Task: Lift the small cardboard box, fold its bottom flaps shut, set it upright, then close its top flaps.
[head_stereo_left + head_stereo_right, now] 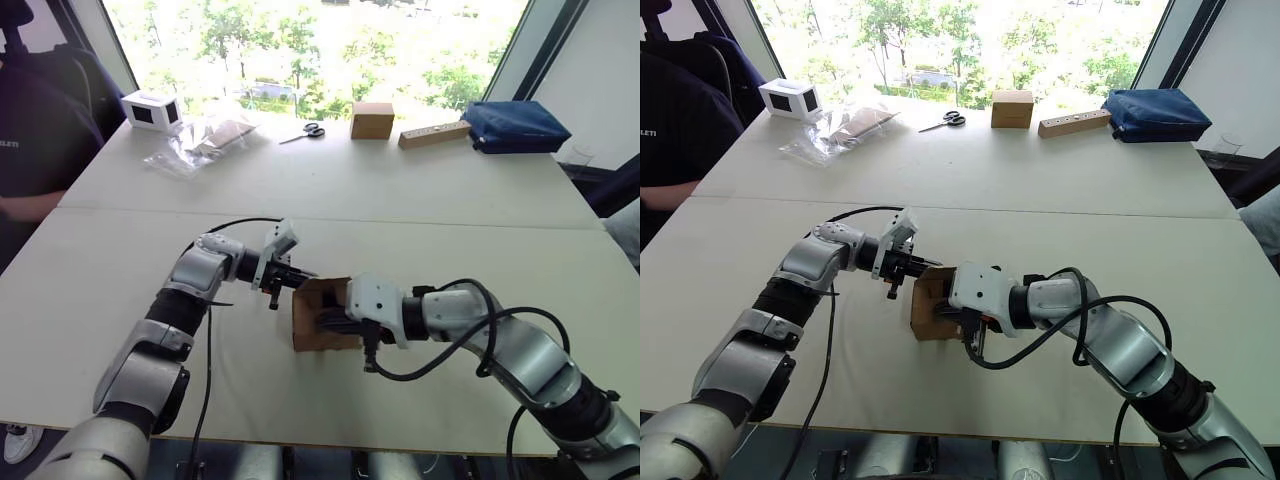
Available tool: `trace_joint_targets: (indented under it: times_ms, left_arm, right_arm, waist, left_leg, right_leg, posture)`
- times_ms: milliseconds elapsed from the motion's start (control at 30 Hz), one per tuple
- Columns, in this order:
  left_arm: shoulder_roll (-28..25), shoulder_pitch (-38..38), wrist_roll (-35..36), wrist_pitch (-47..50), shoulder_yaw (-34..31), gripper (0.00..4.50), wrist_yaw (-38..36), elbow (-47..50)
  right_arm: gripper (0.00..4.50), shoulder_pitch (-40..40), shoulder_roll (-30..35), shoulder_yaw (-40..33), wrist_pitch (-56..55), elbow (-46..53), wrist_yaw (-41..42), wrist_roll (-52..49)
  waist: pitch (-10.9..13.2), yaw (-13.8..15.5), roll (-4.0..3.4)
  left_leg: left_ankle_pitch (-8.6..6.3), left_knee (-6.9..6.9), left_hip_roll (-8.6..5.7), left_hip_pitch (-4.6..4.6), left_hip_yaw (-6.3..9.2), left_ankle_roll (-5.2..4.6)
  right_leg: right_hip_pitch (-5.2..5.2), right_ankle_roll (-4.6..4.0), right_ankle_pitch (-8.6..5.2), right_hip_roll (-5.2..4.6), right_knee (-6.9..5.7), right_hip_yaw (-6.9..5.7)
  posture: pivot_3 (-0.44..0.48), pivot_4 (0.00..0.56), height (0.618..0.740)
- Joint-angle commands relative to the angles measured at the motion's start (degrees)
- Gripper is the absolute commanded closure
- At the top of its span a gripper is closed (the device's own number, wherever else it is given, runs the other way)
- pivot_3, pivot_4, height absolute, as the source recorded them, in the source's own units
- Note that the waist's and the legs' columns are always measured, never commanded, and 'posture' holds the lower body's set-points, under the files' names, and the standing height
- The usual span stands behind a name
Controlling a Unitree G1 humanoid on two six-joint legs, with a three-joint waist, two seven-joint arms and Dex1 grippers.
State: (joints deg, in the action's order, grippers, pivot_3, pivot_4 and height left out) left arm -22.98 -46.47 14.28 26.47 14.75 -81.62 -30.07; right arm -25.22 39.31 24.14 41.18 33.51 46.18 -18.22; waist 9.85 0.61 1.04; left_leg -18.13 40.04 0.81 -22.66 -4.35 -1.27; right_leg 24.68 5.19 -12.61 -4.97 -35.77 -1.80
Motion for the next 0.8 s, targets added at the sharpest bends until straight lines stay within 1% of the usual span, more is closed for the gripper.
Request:
trace_joint_targets:
  times_ms: [33,133,233,300,367,400,467,533,633,700,800]
  left_arm:
    - [0.34,-0.38,0.83,0.32,-1.45,4.44,1.05,2.29]
    - [0.62,-0.83,0.36,-0.56,-2.39,4.44,3.19,0.91]
    - [0.63,-2.23,0.17,-2.57,-5.99,4.44,9.13,-2.11]
    - [-1.15,-2.10,1.57,-1.87,-9.07,4.44,10.86,-1.03]
    - [-3.22,-1.16,3.03,0.21,-11.31,4.44,11.07,1.49]
    - [-4.38,-0.20,4.00,1.60,-12.38,4.44,11.32,3.99]
    - [-7.04,2.34,7.61,8.20,-14.92,4.44,11.88,11.62]
    - [-10.39,6.38,11.92,15.61,-16.94,4.44,12.11,22.03]
    - [-16.53,15.53,19.90,26.38,-19.75,4.44,12.58,39.51]
    - [-18.43,19.88,24.36,31.15,-20.99,4.44,13.78,46.98]
    - [-19.52,24.73,28.14,34.24,-21.04,4.44,15.99,54.46]
  right_arm:
    - [4.50,-0.43,-0.88,-0.14,-0.75,-0.44,0.26,0.85]
    - [4.50,-0.68,-1.44,-0.34,-0.66,-0.71,0.39,0.78]
    - [4.50,-0.77,-1.40,-0.59,-0.98,-0.70,1.00,0.83]
    - [4.50,-1.06,-1.51,-0.90,-1.02,-0.79,1.21,0.85]
    - [4.50,-1.26,-1.58,-1.26,-1.02,-0.84,1.38,0.77]
    - [4.50,-1.32,-1.56,-1.35,-1.04,-0.85,1.49,0.79]
    - [4.50,-1.23,-1.66,-1.59,-1.13,-0.92,1.68,0.66]
    - [4.50,-1.03,-1.57,-1.66,-1.53,-1.18,2.05,0.74]
    - [4.50,-1.06,-1.58,-1.43,-2.53,-2.17,2.90,1.01]
    - [4.50,-1.29,-1.93,-1.34,-3.01,-2.78,3.21,1.10]
    - [4.50,-1.32,-2.20,-1.29,-3.62,-3.37,3.57,1.37]
  waist:
    - [0.00,-0.01,0.00]
    - [0.00,-0.02,0.00]
    - [0.00,-0.02,0.00]
    - [0.00,-0.08,0.00]
    - [0.00,-0.43,0.01]
    - [0.00,-0.57,0.01]
    - [0.00,-0.54,0.00]
    - [0.00,-1.19,0.00]
    - [0.01,-1.46,0.01]
    - [0.01,-1.31,-0.01]
    - [0.03,-0.98,0.00]
  left_leg:
    - [0.00,0.00,0.00,0.00,0.00,0.00]
    - [0.00,0.00,0.00,0.00,0.01,0.00]
    - [0.00,0.00,0.00,0.00,0.01,0.00]
    - [0.00,0.00,0.01,0.00,0.01,0.00]
    - [0.00,-0.01,0.02,0.00,0.01,0.00]
    - [0.00,-0.01,0.03,-0.01,0.01,0.00]
    - [0.00,-0.03,0.05,-0.01,0.02,0.01]
    - [0.00,-0.03,0.05,-0.02,0.01,0.01]
    - [0.00,-0.03,0.04,-0.03,-0.01,0.01]
    - [-0.01,-0.03,0.05,0.00,0.00,0.02]
    - [0.00,-0.03,0.03,0.07,0.04,0.03]
  right_leg:
    - [0.00,0.00,0.00,0.00,0.00,0.00]
    - [0.00,0.03,0.02,0.00,0.00,0.00]
    - [0.00,0.05,0.03,0.00,-0.01,0.00]
    - [0.00,0.05,0.03,0.00,-0.01,-0.01]
    - [0.02,0.07,0.04,0.01,-0.02,-0.02]
    - [0.05,0.07,0.04,0.01,-0.04,-0.02]
    - [0.07,0.07,0.04,0.01,-0.05,-0.03]
    - [0.06,0.07,0.04,-0.03,-0.08,-0.02]
    - [0.07,0.07,0.04,-0.08,-0.05,0.00]
    - [0.06,0.06,0.03,-0.11,-0.05,0.00]
    - [-0.02,-0.11,-0.06,-0.12,-0.06,-0.02]
  posture:
    - [0.000,0.150,0.740]
    - [0.000,0.150,0.740]
    - [0.000,0.150,0.740]
    - [0.000,0.150,0.740]
    - [0.000,0.150,0.740]
    - [0.000,0.150,0.740]
    - [0.000,0.150,0.740]
    - [0.000,0.150,0.740]
    - [0.000,0.150,0.740]
    - [0.000,0.150,0.740]
    - [0.000,0.150,0.740]
